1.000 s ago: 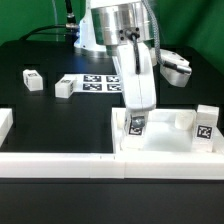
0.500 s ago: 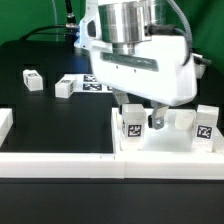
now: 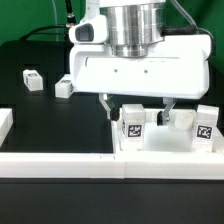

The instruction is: Assemble square table

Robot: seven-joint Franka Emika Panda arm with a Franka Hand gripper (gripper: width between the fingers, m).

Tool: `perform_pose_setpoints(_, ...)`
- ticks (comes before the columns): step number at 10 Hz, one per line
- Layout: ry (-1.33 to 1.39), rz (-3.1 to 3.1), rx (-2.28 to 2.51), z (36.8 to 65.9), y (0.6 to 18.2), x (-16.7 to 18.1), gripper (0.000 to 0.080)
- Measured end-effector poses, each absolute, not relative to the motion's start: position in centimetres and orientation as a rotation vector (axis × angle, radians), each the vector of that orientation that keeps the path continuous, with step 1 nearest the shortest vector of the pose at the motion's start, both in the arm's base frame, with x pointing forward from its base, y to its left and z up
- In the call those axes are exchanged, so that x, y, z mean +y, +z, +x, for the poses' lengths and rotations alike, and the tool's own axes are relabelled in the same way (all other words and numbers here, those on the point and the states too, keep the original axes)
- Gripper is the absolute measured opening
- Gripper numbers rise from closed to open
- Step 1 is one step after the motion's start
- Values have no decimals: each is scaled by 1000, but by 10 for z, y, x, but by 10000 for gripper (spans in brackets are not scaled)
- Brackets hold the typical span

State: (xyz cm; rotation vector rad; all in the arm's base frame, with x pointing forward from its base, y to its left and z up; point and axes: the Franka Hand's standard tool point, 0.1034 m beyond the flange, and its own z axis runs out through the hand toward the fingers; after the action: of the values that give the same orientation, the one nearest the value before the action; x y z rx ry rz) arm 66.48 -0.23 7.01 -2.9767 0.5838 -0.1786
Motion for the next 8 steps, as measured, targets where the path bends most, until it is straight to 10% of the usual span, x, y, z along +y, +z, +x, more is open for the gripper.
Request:
perform_pose_setpoints(4,-202,-3052,251,665,70,-8,621)
perform_pose_setpoints(6,-192,-3011,492,665,70,-8,285)
perform_pose_setpoints(8,-215,-2947,753,665,69,-8,288)
